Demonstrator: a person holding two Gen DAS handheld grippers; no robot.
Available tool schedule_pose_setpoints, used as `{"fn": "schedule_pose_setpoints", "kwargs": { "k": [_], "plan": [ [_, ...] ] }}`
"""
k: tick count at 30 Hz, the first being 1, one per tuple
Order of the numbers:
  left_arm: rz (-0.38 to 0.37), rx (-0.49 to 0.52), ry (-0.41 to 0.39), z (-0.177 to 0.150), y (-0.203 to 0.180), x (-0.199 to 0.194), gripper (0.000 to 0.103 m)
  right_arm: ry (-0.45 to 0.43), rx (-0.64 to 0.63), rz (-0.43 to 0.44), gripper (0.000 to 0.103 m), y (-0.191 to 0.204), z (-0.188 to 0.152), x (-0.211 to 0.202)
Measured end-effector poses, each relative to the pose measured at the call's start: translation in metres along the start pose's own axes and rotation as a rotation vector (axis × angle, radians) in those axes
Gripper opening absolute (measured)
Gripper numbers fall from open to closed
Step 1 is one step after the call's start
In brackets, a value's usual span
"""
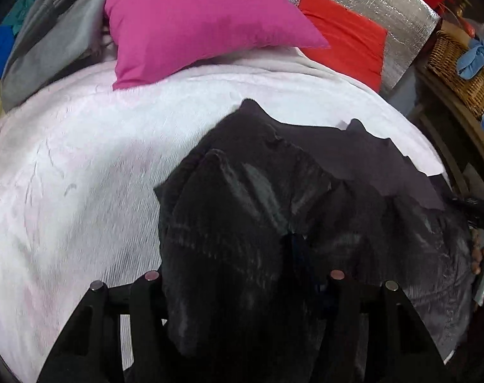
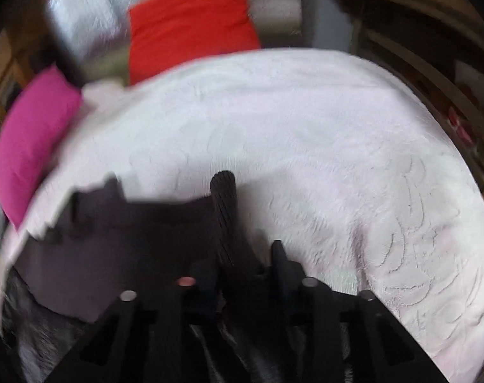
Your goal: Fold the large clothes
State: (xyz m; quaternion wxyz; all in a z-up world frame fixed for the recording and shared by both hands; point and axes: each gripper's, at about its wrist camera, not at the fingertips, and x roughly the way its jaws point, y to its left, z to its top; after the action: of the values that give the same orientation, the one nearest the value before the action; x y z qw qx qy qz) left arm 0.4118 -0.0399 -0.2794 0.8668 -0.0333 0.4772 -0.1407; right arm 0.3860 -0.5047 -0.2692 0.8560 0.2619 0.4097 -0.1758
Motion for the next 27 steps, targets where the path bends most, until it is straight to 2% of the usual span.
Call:
{"fn": "schedule_pose_setpoints", "kwargs": {
  "k": [2,4,7,8,10,11,13,16,20,23,25,27],
  "plan": [
    [0.022,0.01,-0.006,0.003,-0.006,0.003,0.061,-0.023,0.063,-0.002,0.027,-0.013,-0.001,-0.001],
    [0.032,0.003,-0.005,0.004,-0.01,0.003,0.062,0.021,0.089,-0.002,0.027,-0.022,-0.008,0.012],
    [0.053,0.004,-0.016,0.004,-0.011,-0.003,0.062,0.004,0.127,0.071,0.033,-0.029,-0.012,0.002],
    [0.066,0.005,-0.025,0.003,-0.01,-0.007,0.063,-0.02,0.154,0.112,0.039,-0.032,-0.015,-0.012],
    [0.095,0.013,-0.05,0.001,-0.009,-0.017,0.063,-0.047,0.189,0.124,0.088,-0.036,-0.02,-0.032],
    [0.108,0.016,-0.068,-0.001,-0.01,-0.024,0.063,-0.095,0.194,0.124,0.089,-0.038,-0.027,-0.05],
    [0.127,0.026,-0.113,-0.004,-0.014,-0.037,0.064,-0.135,0.164,0.128,0.089,-0.038,-0.04,-0.071],
    [0.187,0.07,-0.215,-0.017,-0.024,-0.065,0.07,-0.145,0.106,0.12,0.089,-0.035,-0.073,-0.098],
    [0.223,0.154,-0.314,-0.041,-0.039,-0.096,0.075,-0.144,0.04,0.118,0.087,-0.018,-0.111,-0.126],
    [0.236,0.197,-0.349,-0.058,-0.048,-0.108,0.077,-0.161,-0.026,0.109,0.076,-0.006,-0.141,-0.149],
    [0.238,0.214,-0.35,-0.063,-0.053,-0.109,0.077,-0.163,-0.06,0.102,0.064,-0.001,-0.159,-0.156],
    [0.239,0.227,-0.345,-0.071,-0.057,-0.11,0.077,-0.141,-0.066,0.116,0.061,-0.001,-0.175,-0.157]
  ]
}}
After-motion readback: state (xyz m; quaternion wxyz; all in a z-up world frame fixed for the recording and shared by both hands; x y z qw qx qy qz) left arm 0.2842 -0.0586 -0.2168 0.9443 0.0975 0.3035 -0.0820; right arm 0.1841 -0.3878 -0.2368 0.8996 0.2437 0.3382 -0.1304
